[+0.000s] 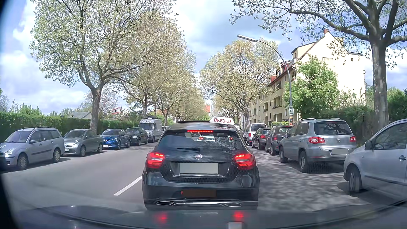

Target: Follow the waypoints while adhering to traffic rules and regulations

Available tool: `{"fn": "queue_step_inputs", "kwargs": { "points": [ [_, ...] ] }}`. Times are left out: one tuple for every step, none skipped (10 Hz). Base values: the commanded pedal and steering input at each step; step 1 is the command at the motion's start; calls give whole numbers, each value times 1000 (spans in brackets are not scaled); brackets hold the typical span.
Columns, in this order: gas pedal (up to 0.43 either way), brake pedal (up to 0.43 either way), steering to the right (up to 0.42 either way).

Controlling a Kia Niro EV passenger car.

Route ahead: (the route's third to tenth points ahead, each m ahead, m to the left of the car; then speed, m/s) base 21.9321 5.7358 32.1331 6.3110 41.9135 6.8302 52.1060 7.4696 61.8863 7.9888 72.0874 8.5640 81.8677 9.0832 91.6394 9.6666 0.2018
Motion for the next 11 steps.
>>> {"fn": "queue_step_inputs", "kwargs": {
  "points": [
    [0,268,13],
    [0,268,13],
    [0,268,13],
    [0,268,13],
    [0,268,13],
    [0,274,13],
    [0,274,13],
    [0,274,13],
    [0,274,13],
    [0,274,13],
    [0,280,13]
  ]
}}
